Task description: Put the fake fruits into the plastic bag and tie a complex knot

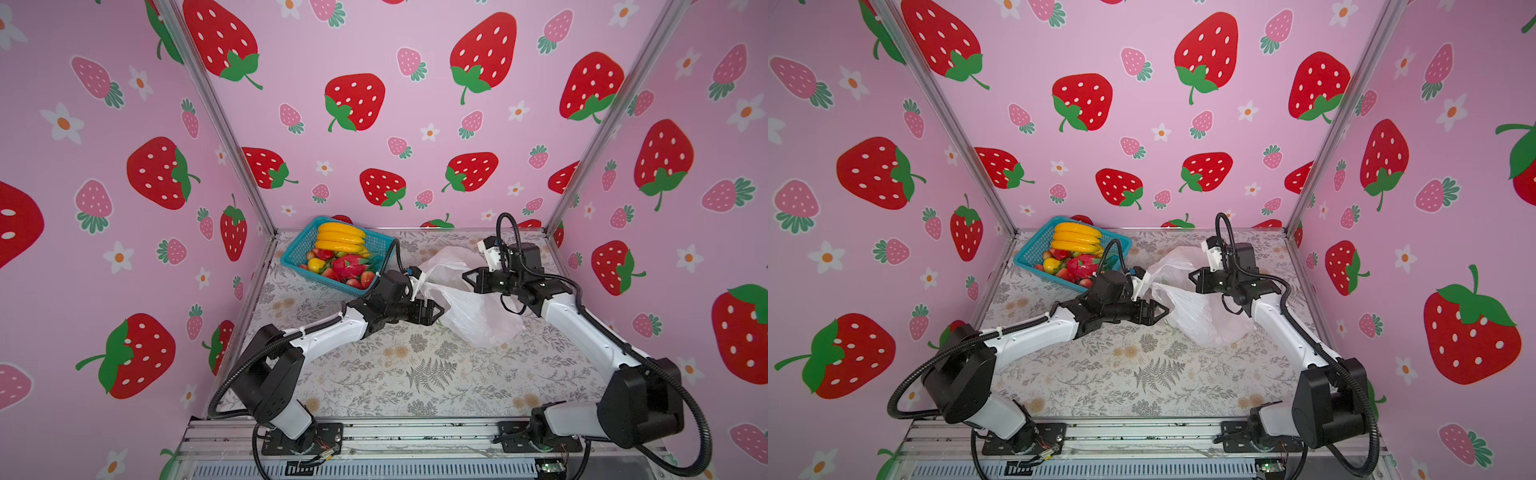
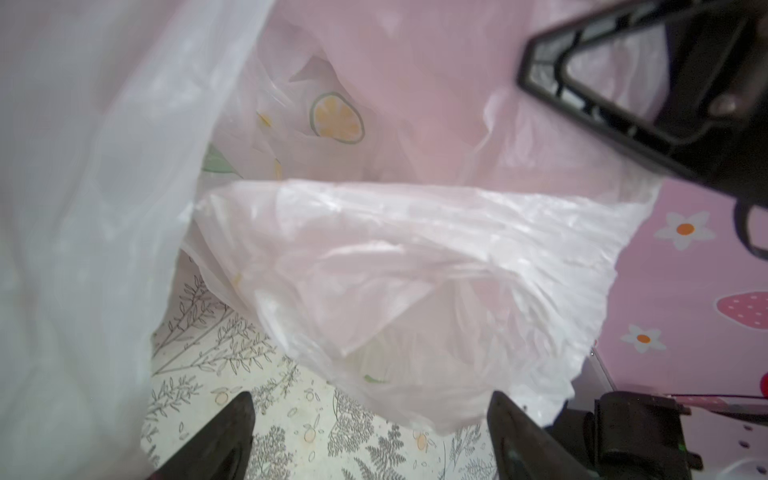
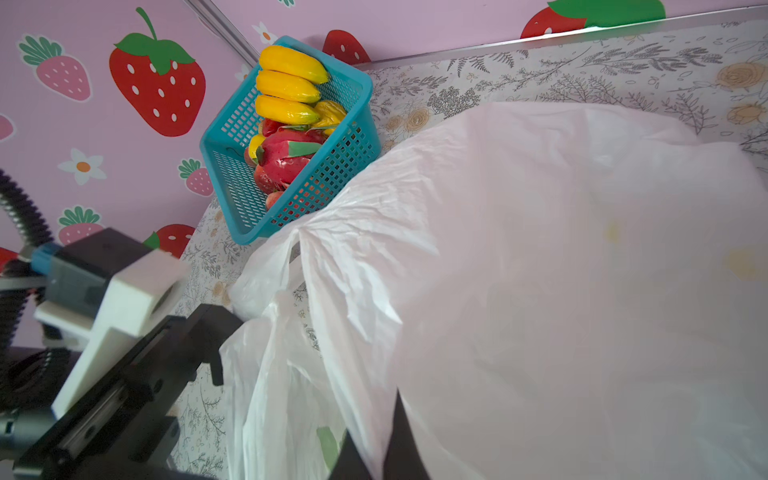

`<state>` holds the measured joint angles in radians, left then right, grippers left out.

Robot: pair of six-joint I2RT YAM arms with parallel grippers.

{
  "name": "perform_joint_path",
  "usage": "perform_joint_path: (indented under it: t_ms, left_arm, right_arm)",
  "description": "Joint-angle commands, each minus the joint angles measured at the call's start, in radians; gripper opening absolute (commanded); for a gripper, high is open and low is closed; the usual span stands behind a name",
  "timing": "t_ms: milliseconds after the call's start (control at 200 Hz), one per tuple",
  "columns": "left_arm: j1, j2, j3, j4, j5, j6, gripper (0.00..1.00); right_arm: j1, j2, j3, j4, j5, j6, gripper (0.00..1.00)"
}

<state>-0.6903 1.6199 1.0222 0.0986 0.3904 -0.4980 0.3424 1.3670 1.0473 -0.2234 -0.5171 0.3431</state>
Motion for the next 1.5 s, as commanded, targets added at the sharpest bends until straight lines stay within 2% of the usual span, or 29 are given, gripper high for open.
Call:
perform_joint_path:
  t_ms: [0, 170, 290, 510, 565, 720, 840, 956, 1111, 1231, 1356, 1436, 1491]
  left_arm:
    - [0.009, 0.061, 0.078, 0.088, 0.040, -0.031, 0.88]
    - [0.037, 0.118, 0.090, 0.209, 0.049, -0.117, 0.82]
    - [0.041, 0.132, 0.099, 0.230, 0.002, -0.160, 0.75]
    - [0.043, 0.176, 0.131, 0.239, -0.018, -0.145, 0.60]
    - [0.043, 0.175, 0.131, 0.257, -0.016, -0.117, 0.54]
    - [0.036, 0.143, 0.107, 0.306, 0.030, -0.051, 0.26]
    - [-0.007, 0.062, 0.034, 0.364, 0.060, 0.038, 0.16]
    - [-0.084, -0.030, -0.031, 0.383, 0.082, 0.176, 0.15]
    - [-0.195, -0.090, -0.037, 0.290, 0.117, 0.404, 0.15]
    - [-0.229, -0.074, -0.013, 0.240, 0.202, 0.470, 0.16]
    - [-0.248, -0.045, 0.023, 0.185, 0.227, 0.509, 0.18]
    - [-0.248, -0.046, 0.050, 0.133, 0.216, 0.519, 0.27]
    - [-0.246, -0.060, 0.051, 0.121, 0.205, 0.522, 0.36]
  right_arm:
    - [0.001, 0.009, -0.011, 0.022, -0.024, -0.007, 0.00]
    - [0.001, 0.013, -0.010, 0.028, -0.031, -0.014, 0.00]
    - [0.003, 0.018, -0.010, 0.031, -0.039, -0.019, 0.00]
    - [0.004, 0.034, -0.012, 0.036, -0.036, -0.026, 0.00]
    - [0.004, 0.039, -0.007, 0.021, -0.026, -0.036, 0.00]
    - [-0.006, 0.048, 0.014, -0.001, 0.053, -0.017, 0.00]
    - [-0.019, 0.042, 0.023, 0.028, 0.118, 0.057, 0.00]
    - [-0.038, 0.028, 0.005, 0.105, 0.150, 0.154, 0.00]
    - [-0.045, 0.020, -0.023, 0.198, 0.164, 0.265, 0.00]
    - [-0.046, 0.025, -0.029, 0.231, 0.160, 0.308, 0.00]
    - [-0.045, 0.043, -0.026, 0.237, 0.106, 0.284, 0.00]
    - [-0.045, 0.053, -0.017, 0.221, 0.061, 0.218, 0.00]
    - [-0.045, 0.054, -0.014, 0.196, 0.042, 0.159, 0.00]
